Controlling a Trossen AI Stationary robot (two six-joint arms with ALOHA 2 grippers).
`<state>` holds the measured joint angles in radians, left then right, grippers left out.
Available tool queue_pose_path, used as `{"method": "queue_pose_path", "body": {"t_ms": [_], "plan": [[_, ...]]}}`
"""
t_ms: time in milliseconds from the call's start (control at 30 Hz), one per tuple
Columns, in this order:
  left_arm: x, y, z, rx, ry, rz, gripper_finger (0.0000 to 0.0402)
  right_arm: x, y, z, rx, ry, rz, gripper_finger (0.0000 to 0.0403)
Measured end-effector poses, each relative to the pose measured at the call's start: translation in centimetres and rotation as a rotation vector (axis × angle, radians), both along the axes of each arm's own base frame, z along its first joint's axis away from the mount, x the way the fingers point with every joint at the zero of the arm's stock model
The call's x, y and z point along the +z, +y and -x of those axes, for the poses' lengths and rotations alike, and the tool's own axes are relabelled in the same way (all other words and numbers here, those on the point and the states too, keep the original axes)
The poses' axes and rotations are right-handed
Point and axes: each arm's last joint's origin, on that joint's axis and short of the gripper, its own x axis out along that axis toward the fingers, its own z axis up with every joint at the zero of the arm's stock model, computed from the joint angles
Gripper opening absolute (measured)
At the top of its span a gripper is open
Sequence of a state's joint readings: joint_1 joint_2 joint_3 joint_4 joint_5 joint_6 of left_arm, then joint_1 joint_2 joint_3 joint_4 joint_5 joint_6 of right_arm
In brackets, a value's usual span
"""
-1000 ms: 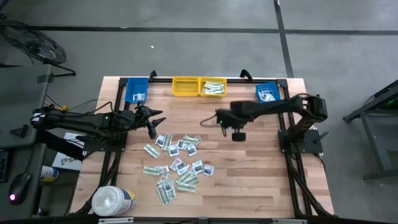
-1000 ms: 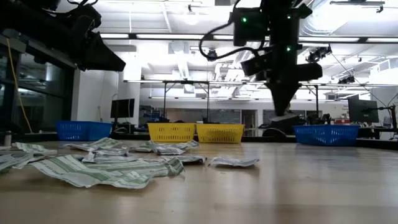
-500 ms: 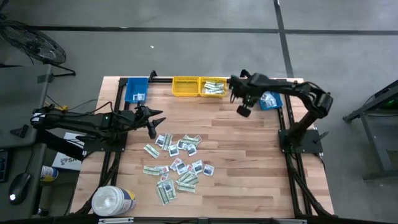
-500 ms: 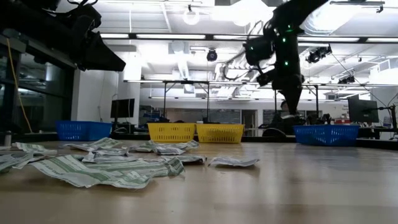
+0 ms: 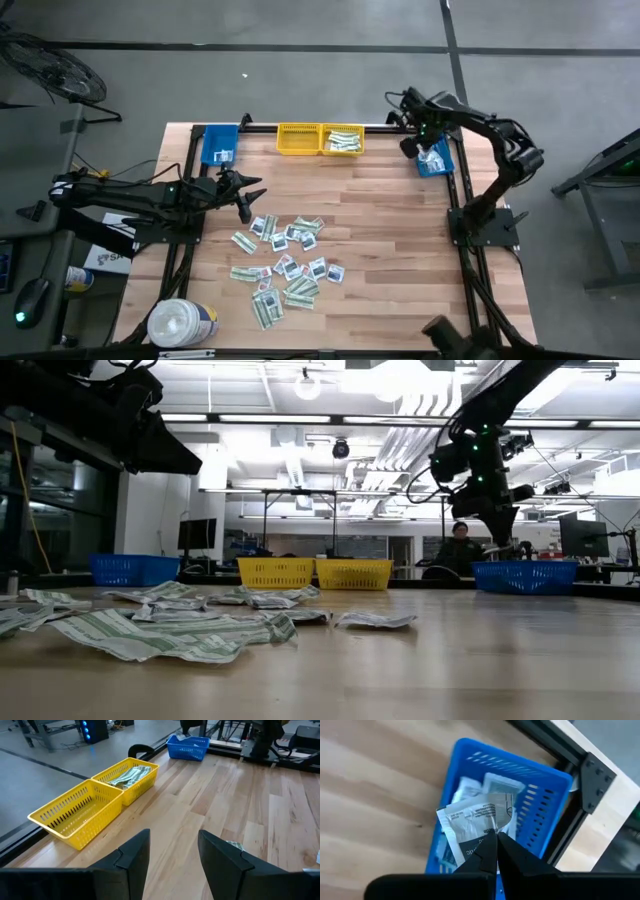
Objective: Pick & Place First Aid Supplies
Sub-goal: Put the black towelette pack into the right blue bin, then put the blue alcohol pad into the left blue bin
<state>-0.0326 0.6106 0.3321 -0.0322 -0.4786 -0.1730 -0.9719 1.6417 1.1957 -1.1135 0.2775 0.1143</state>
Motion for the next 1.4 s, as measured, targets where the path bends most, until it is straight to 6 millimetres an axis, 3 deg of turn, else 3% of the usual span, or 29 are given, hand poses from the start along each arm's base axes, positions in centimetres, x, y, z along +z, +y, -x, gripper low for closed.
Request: {"method": "queue_pose_path", "body": {"t_ms": [200, 500, 967, 1400], "plan": [[0.0, 0.0, 0.0, 0.0, -0.001, 0.002, 0.0165, 0.0, -1.1, 1.3, -0.078, -0.021, 0.018, 0.0002], [0.0, 0.0, 0.0, 0.004, -0.007, 0.011, 0.0165, -1.1, -1.5, 1.1, -0.096, -0.024, -0.021, 0.002], [0.0, 0.0, 0.0, 0.003, -0.006, 0.01, 0.0165, -2.0, -1.7, 1.0, -0.079, -0.015, -0.077, 0.011], [0.0, 0.0, 0.0, 0.003, -0.005, 0.01, 0.0165, -2.1, -0.6, -0.6, 0.048, -0.227, -0.239, 0.0118]]}}
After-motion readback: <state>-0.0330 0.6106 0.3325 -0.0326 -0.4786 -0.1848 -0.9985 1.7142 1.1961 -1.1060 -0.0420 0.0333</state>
